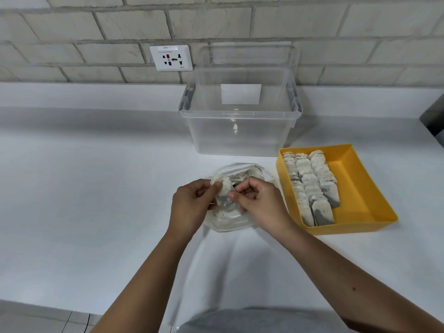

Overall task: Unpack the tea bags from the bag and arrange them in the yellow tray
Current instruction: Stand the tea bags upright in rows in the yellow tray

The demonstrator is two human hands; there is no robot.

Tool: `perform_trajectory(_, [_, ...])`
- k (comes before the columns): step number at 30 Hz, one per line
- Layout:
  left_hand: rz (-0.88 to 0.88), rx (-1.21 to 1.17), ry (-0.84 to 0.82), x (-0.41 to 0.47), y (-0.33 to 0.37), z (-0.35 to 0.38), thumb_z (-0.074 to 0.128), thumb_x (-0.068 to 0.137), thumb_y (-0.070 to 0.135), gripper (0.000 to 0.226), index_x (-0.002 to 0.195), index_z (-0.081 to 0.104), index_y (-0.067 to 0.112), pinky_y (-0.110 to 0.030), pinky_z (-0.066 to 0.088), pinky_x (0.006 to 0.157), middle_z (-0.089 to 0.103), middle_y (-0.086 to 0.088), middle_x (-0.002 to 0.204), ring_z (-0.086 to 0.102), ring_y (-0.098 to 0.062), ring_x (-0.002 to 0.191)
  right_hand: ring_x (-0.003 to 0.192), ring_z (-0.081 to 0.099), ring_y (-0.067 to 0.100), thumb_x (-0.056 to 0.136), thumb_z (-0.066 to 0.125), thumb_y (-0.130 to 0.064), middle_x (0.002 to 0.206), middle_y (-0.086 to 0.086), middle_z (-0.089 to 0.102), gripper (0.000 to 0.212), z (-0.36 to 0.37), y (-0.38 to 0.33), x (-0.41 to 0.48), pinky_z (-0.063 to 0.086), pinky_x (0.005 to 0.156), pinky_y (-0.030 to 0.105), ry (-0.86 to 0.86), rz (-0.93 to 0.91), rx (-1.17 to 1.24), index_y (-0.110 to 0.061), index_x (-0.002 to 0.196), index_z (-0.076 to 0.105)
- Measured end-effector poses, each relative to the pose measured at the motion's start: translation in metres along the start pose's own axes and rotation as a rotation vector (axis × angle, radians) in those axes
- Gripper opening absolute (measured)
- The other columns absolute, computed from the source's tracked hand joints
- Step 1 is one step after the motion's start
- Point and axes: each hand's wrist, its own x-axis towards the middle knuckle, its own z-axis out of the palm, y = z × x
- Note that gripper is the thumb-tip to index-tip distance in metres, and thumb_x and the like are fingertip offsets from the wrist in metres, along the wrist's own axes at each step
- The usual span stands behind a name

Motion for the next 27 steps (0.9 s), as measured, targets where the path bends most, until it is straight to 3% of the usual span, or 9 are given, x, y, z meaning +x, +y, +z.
perform_trajectory(3, [0.091,0.165,0.103,0.0,-0.002,0.0,0.07,0.092,0.028,0.01,0.087,0.077,0.024,-0.011,0.047,0.073,0.076,0.009,0.085,0.069,0.0,0.081,0.063,0.064,0.015,0.09,0.064,-0.014,0.073,-0.009,0.065,0.006,-0.001,0.006,0.008,0.057,0.073,0.041,-0.003,-0.024,-0.158,-0.018,0.088,0.068])
perform_trajectory(6, [0.12,0.157,0.133,-0.001,-0.003,0.001,0.069,0.093,0.024,0.01,0.092,0.077,0.018,0.0,0.041,0.069,0.075,0.013,0.095,0.064,0.013,0.082,0.087,0.064,0.017,0.091,0.058,-0.009,0.097,-0.004,0.065,0.018,0.001,0.011,0.014,0.052,0.086,0.035,-0.096,-0.092,-0.43,-0.017,0.103,0.069])
perform_trajectory(10, [0.142,0.171,0.162,0.002,-0.006,0.0,0.066,0.094,0.025,0.012,0.091,0.076,0.02,-0.003,0.042,0.07,0.075,0.012,0.09,0.065,0.007,0.081,0.106,0.06,0.018,0.086,0.065,-0.014,0.117,0.0,0.061,0.031,0.012,0.008,0.022,0.047,0.092,0.028,-0.184,-0.134,-0.648,-0.02,0.116,0.066])
perform_trajectory(14, [0.128,0.208,0.178,0.005,-0.005,-0.003,0.063,0.096,0.026,0.014,0.088,0.074,0.021,-0.01,0.044,0.067,0.073,0.012,0.081,0.063,0.003,0.073,0.108,0.058,0.02,0.084,0.067,-0.021,0.118,-0.001,0.058,0.03,0.021,0.013,0.028,0.05,0.085,0.035,-0.156,-0.137,-0.718,-0.023,0.114,0.066])
perform_trajectory(17, [0.106,0.189,0.191,0.006,-0.007,-0.007,0.062,0.096,0.027,0.015,0.088,0.074,0.021,-0.026,0.052,0.073,0.073,0.007,0.076,0.067,-0.008,0.073,0.101,0.06,0.021,0.089,0.062,-0.028,0.111,-0.001,0.06,0.02,0.023,0.014,0.028,0.051,0.079,0.035,-0.089,-0.173,-0.738,-0.019,0.106,0.07])
perform_trajectory(21, [0.069,0.15,0.21,0.009,-0.009,-0.013,0.063,0.095,0.029,0.015,0.088,0.075,0.023,-0.045,0.058,0.084,0.074,0.008,0.075,0.071,-0.016,0.077,0.084,0.062,0.022,0.093,0.059,-0.024,0.096,0.002,0.064,0.014,0.012,0.001,0.021,0.052,0.075,0.037,0.007,-0.194,-0.66,-0.013,0.092,0.067])
perform_trajectory(25, [0.032,0.122,0.213,0.011,-0.006,-0.012,0.062,0.096,0.028,0.018,0.087,0.076,0.021,-0.041,0.061,0.077,0.075,0.006,0.074,0.073,-0.016,0.07,0.049,0.064,0.017,0.094,0.061,-0.017,0.071,0.003,0.062,0.008,-0.012,-0.024,0.014,0.055,0.048,0.029,0.026,0.056,-0.184,-0.01,0.091,0.063])
perform_trajectory(27, [-0.011,0.083,0.192,0.01,-0.004,-0.009,0.062,0.096,0.025,0.018,0.087,0.076,0.017,-0.037,0.063,0.07,0.075,0.001,0.075,0.075,-0.019,0.069,0.047,0.063,0.016,0.092,0.063,-0.015,0.068,0.005,0.062,0.007,-0.019,-0.029,0.011,0.056,0.052,0.032,0.022,0.102,0.01,-0.008,0.092,0.065])
